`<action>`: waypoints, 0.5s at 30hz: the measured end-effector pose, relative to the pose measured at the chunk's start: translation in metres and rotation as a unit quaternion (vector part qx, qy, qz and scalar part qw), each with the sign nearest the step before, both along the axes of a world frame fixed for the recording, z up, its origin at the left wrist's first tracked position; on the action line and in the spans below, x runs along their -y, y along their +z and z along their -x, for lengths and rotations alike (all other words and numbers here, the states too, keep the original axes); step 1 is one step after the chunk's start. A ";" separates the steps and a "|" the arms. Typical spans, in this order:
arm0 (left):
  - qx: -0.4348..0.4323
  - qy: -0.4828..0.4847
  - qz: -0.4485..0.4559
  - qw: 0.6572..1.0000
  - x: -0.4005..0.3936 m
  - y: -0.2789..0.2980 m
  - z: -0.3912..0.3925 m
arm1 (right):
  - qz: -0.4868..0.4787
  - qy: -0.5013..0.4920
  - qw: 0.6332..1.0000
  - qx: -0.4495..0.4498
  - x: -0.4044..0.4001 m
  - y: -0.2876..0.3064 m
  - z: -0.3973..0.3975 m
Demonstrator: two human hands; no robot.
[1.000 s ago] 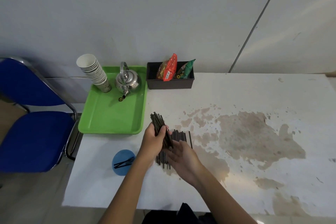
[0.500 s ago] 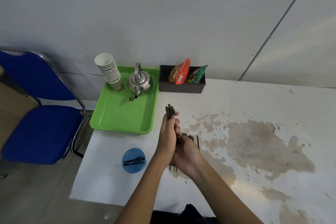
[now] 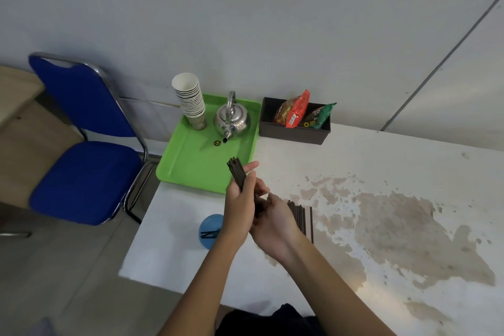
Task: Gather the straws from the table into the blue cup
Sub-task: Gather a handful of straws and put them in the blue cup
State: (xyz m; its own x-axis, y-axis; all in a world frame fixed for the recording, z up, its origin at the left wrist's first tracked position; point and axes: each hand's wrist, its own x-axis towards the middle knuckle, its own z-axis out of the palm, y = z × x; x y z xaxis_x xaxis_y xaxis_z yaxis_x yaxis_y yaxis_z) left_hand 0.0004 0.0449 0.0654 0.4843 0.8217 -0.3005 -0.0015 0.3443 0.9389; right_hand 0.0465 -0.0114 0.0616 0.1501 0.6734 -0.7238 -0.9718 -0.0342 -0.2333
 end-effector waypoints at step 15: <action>-0.065 0.155 -0.091 0.982 -0.010 -0.043 0.069 | 0.086 0.358 0.775 0.514 0.004 -0.040 0.028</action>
State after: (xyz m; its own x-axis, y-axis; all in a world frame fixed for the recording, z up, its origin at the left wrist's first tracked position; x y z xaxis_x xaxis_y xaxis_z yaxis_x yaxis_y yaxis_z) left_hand -0.0688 0.0544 0.0223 0.1694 0.9694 -0.1776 0.0437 0.1726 0.9840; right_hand 0.0189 -0.0159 0.0213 0.3394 0.7578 -0.5572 0.0068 -0.5944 -0.8042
